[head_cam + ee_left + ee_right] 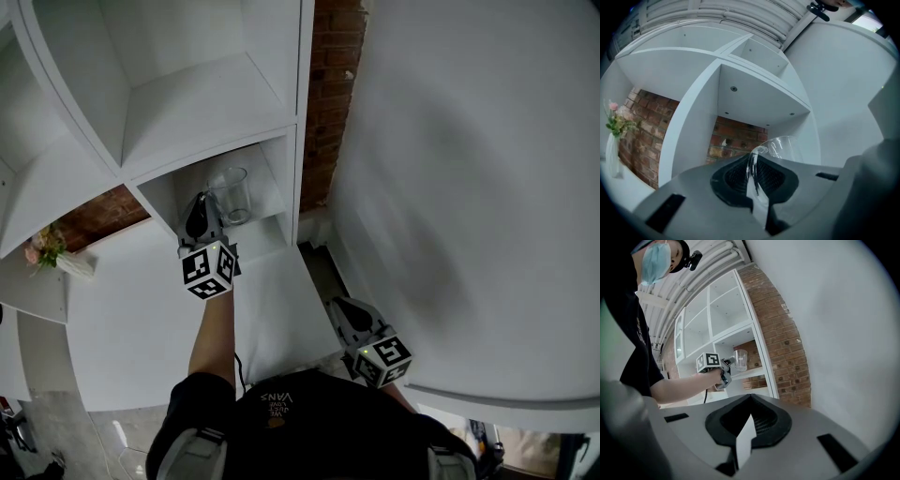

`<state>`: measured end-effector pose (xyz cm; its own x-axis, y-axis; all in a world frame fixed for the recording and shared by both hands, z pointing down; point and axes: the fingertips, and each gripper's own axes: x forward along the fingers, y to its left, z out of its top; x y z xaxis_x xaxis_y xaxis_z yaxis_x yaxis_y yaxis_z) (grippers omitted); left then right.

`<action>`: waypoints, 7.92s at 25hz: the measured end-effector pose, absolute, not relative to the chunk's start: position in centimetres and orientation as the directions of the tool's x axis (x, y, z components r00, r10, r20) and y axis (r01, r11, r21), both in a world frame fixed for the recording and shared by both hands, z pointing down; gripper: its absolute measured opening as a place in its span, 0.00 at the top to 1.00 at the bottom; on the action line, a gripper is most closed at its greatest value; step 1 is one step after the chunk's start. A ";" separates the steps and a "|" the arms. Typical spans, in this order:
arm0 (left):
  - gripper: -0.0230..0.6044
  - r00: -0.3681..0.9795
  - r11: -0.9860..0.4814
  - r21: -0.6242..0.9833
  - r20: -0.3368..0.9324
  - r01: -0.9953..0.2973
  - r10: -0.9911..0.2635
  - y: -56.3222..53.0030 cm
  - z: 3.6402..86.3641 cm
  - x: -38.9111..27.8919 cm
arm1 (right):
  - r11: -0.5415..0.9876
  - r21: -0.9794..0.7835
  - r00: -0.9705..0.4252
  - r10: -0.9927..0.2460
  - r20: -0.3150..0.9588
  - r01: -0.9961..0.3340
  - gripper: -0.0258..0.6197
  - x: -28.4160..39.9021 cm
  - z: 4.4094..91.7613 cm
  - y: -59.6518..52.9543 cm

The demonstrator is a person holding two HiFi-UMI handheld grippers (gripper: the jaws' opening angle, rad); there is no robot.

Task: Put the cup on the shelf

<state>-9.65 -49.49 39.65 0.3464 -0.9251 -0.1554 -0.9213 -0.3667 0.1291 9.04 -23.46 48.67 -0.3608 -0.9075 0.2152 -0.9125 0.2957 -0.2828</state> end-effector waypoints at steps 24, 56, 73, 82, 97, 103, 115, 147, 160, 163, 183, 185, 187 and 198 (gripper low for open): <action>0.94 0.272 -0.274 -0.072 0.031 -0.959 -0.962 -49.6 43.4 -9.1 | 0.344 -0.294 -0.408 -0.892 0.193 -0.892 0.97 7.9 48.5 -23.6; 0.59 0.492 -0.491 0.066 0.001 -0.869 -0.871 -44.9 44.6 -7.6 | 0.383 -0.285 -0.443 -0.877 0.186 -0.879 0.97 7.0 48.7 -22.8; 0.49 0.390 -0.387 0.047 0.126 -0.921 -0.912 -46.5 45.8 -5.7 | 0.362 -0.303 -0.427 -0.885 0.185 -0.882 0.97 8.7 48.8 -22.6; 0.49 0.382 -0.386 0.022 0.218 -0.922 -0.898 -48.4 45.8 -4.9 | 0.377 -0.301 -0.442 -0.878 0.186 -0.876 0.97 8.9 48.7 -23.0; 0.49 0.375 -0.387 0.025 0.319 -0.922 -0.871 -51.6 45.8 -3.6 | 0.412 -0.289 -0.475 -0.857 0.198 -0.864 0.97 8.3 48.5 -23.9; 0.49 0.355 -0.375 0.013 0.356 -0.927 -0.865 -52.1 46.1 -3.5 | 0.415 -0.287 -0.478 -0.856 0.197 -0.863 0.97 8.2 48.7 -23.9; 0.49 0.363 -0.379 0.016 0.331 -0.925 -0.871 -51.6 45.7 -3.9 | 0.409 -0.285 -0.468 -0.864 0.185 -0.867 0.97 8.2 48.4 -23.1; 0.54 0.428 -0.420 0.079 0.187 -0.904 -0.884 -35.4 47.1 -5.9 | 0.527 -0.273 -0.582 -0.791 0.188 -0.805 0.97 8.3 49.3 -18.9; 0.92 0.378 -0.373 0.060 0.102 -0.926 -0.920 -27.0 45.7 -7.8 | 0.588 -0.279 -0.644 -0.742 0.186 -0.759 0.97 7.0 50.0 -16.3; 0.93 0.361 -0.356 0.056 0.138 -0.933 -0.922 -24.9 46.9 -8.4 | 0.601 -0.282 -0.658 -0.729 0.191 -0.748 0.97 6.5 50.2 -15.7; 0.95 0.464 -0.434 0.178 0.202 -0.883 -0.862 -15.6 52.6 -7.7 | 0.645 -0.232 -0.685 -0.685 0.248 -0.728 0.97 4.8 52.2 -14.0; 0.95 0.466 -0.438 0.169 0.196 -0.883 -0.863 -15.4 52.5 -7.7 | 0.645 -0.225 -0.683 -0.682 0.260 -0.730 0.97 4.8 52.8 -14.0; 0.95 0.464 -0.438 0.162 0.192 -0.884 -0.865 -15.2 52.3 -7.7 | 0.642 -0.220 -0.678 -0.681 0.275 -0.734 0.97 4.8 53.3 -14.0; 0.95 0.457 -0.427 0.177 0.206 -0.887 -0.865 -15.0 53.0 -8.2 | 0.620 -0.224 -0.658 -0.692 0.298 -0.752 0.97 5.0 54.3 -14.2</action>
